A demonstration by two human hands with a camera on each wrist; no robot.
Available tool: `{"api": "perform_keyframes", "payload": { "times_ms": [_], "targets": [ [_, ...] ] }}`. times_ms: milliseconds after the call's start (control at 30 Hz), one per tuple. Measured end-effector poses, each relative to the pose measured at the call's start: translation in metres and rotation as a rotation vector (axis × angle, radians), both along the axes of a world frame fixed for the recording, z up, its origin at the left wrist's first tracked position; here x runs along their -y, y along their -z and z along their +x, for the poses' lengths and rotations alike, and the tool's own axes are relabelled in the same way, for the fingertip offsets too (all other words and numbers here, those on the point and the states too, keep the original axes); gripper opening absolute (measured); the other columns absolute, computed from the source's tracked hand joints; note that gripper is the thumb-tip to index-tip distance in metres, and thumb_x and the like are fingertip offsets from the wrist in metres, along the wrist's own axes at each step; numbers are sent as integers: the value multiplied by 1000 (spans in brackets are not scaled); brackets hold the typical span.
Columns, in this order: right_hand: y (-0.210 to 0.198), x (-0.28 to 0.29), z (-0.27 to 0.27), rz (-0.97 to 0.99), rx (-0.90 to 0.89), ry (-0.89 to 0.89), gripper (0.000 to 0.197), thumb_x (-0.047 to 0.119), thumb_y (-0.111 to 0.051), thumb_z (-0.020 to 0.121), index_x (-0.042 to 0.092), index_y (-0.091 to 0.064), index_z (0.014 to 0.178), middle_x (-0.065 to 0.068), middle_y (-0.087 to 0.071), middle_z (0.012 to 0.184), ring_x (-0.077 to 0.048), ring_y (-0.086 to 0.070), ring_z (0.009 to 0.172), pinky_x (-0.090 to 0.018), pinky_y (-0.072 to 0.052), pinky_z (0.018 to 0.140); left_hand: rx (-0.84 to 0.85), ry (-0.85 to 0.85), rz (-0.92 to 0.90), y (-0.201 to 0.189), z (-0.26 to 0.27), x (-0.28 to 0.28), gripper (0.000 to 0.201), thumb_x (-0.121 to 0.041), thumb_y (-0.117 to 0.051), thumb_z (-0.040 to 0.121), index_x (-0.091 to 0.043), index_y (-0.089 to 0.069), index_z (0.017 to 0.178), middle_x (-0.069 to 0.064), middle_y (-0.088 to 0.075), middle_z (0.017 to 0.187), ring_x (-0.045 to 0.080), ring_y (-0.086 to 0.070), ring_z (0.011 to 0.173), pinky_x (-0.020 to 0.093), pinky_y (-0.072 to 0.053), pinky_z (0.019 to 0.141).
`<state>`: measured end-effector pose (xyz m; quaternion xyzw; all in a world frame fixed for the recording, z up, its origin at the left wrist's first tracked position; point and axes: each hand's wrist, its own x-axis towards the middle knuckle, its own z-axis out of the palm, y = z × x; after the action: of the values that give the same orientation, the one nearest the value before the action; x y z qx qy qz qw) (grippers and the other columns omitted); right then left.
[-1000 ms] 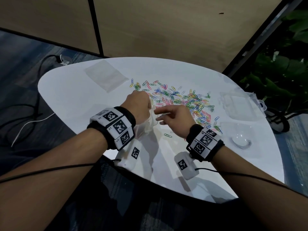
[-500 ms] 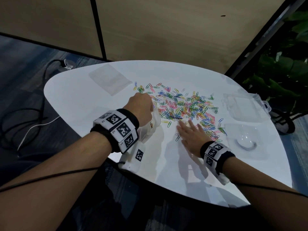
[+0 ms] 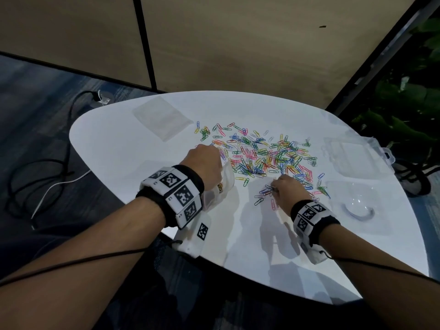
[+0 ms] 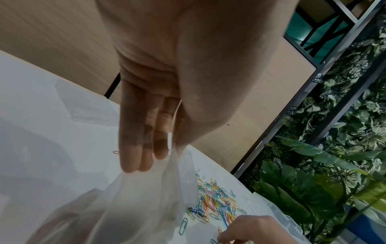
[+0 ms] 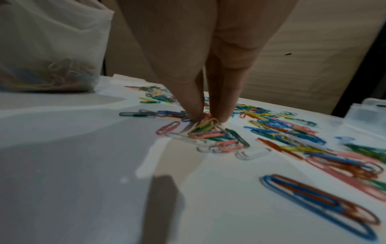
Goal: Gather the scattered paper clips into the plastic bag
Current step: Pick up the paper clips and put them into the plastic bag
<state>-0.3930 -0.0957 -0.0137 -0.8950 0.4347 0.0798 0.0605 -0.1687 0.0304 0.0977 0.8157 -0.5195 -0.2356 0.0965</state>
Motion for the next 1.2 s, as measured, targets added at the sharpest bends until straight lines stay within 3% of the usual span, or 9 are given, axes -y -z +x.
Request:
{"api": "perform_keyframes", "payload": {
  "times_ms": [100,200,300,500,700,800,967,1067,1200],
  "targets": [
    [-12,-4,-7,147,-90,81,38,36,-48,95,18,-54,129,-7,-49,133,-32,-52,118,-43,-48,96,8,14,-2,1,-2,1,18,-18,-55,93,-12,-68,105,8,-68,111,26,-66,97,32,-56,82],
    [-12,-18,-10,213,-237,22,54,25,-47,96,26,-27,146,-7,-24,154,-38,-46,127,-47,-47,100,11,30,3,1,-4,2,17,-18,-56,93,-12,-69,103,7,-67,110,26,-65,96,31,-55,80],
    [-1,-20,-8,95,-212,-13,54,2,-48,91,19,-38,140,-13,-43,139,-34,-53,114,-41,-51,94,11,38,5,3,-8,4,17,-19,-56,93,-12,-68,104,6,-67,112,26,-64,98,32,-53,82],
    [-4,-6,6,46,-60,64,22,5,-52,92,7,-73,101,-11,-66,102,-24,-65,90,-28,-53,81,-14,46,-1,5,-13,6,14,-18,-60,93,-14,-71,100,5,-68,111,25,-63,100,27,-46,75],
    [-23,18,-7,308,332,567,10,12,-74,81,14,-80,88,-2,-75,86,-14,-67,76,-20,-53,80,-35,53,1,3,-16,7,14,-19,-59,94,-15,-71,98,3,-68,111,23,-63,101,25,-43,75],
    [-33,21,-10,580,634,789,9,3,-80,74,12,-79,76,-6,-76,82,-20,-73,77,-31,-58,84,-54,54,9,-2,-20,8,16,-15,-58,94,-13,-73,99,4,-69,109,24,-66,98,25,-48,78],
    [-71,0,17,1181,1292,925,21,-4,-70,82,-9,-67,103,-17,-74,98,-21,-74,85,-21,-59,69,-145,18,17,-5,-32,10,19,-7,-56,94,-2,-73,97,10,-72,85,29,-72,88,37,-60,83],
    [-82,-23,35,1277,1286,837,16,-8,-69,81,-8,-70,97,-16,-74,99,-21,-73,87,-21,-58,70,-187,-17,-11,-5,-38,14,16,-8,-59,92,-5,-74,92,14,-74,87,31,-72,85,40,-61,81],
    [-72,-44,50,1012,1122,748,19,-15,-68,77,4,-74,75,-18,-74,85,-28,-73,81,-32,-60,80,-228,-57,-75,-5,-44,19,11,-10,-64,90,-8,-75,91,13,-73,85,30,-72,85,40,-61,81]
  ]
}}
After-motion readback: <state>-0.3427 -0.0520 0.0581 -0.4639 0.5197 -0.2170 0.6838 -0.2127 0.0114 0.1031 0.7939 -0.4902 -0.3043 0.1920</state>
